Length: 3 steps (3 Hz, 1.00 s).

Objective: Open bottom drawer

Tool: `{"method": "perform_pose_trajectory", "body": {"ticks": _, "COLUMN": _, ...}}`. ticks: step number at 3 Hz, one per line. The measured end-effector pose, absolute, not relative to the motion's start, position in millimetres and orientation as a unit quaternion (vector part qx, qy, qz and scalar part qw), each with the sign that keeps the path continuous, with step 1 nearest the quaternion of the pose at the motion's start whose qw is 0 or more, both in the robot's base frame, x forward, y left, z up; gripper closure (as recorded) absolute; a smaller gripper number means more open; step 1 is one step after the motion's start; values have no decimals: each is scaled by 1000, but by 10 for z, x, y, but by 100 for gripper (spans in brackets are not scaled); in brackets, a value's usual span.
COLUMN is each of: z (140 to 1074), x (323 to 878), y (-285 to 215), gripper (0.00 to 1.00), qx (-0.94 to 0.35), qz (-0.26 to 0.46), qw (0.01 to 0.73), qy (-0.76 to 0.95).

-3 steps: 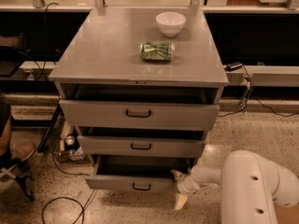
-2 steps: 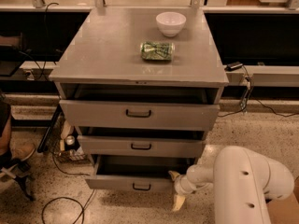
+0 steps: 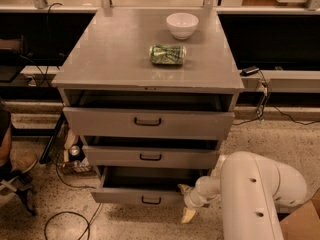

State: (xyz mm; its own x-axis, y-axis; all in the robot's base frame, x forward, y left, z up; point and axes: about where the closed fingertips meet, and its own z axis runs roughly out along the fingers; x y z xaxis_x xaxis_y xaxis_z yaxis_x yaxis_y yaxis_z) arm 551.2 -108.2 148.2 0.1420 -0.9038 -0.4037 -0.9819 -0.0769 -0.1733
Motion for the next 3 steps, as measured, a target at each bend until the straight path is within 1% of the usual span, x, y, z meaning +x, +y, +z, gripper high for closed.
{"method": "perform_pose_trajectory", "body": {"ticks": 2, "z": 1526, "x": 5511, "y": -1082, "gripper": 63, "qx": -728, "qz": 96, "qw": 204, "qy": 648}}
{"method": "perform_pose_trajectory", "body": {"ticks": 3, "z": 1548, "x": 5498, "y": -1087, "gripper": 94, "qx": -727, "qz": 96, "qw": 204, "qy": 648}}
